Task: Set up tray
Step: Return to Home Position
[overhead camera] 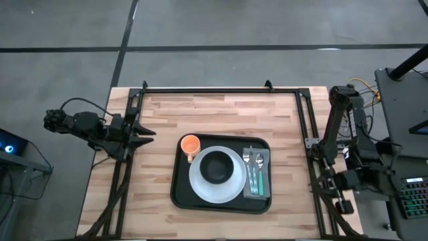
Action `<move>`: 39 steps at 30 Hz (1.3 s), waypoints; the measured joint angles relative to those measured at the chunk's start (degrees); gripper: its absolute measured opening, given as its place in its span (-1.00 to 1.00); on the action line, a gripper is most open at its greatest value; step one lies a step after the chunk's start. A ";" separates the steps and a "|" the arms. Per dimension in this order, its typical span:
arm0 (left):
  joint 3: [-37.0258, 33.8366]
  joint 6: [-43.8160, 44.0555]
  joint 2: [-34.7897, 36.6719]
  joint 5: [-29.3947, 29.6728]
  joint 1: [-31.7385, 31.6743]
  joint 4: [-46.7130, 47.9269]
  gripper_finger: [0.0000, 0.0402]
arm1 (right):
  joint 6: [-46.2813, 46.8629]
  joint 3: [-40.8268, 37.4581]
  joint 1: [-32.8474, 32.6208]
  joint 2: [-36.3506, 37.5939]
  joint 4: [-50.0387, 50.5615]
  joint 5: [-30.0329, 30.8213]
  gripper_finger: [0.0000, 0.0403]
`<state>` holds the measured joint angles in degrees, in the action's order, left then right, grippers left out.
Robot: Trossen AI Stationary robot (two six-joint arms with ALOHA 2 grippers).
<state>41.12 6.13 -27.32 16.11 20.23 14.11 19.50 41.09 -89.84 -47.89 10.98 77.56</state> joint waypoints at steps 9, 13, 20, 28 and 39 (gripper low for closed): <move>0.00 0.22 0.04 -5.32 0.00 0.00 -0.61 | -23.97 3.84 9.17 -3.98 -17.13 -18.58 -0.65; 0.00 0.46 0.13 -5.77 0.00 0.00 -0.61 | -24.53 3.86 15.22 -2.31 -14.65 -19.15 -0.66; 0.01 0.46 0.05 -5.77 0.00 -0.05 -0.61 | -17.81 3.75 21.45 8.41 1.56 -24.47 -0.61; 0.02 0.48 0.01 -7.23 0.00 -0.06 -0.61 | -24.11 1.63 28.66 18.75 4.51 -52.34 -0.57; 0.01 1.11 -0.03 -8.91 0.00 -0.02 -0.61 | -23.92 -8.23 30.92 37.98 4.89 -54.99 -0.65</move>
<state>41.13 7.24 -27.35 7.20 20.23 14.09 -4.42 32.86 -58.92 -9.91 15.87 22.56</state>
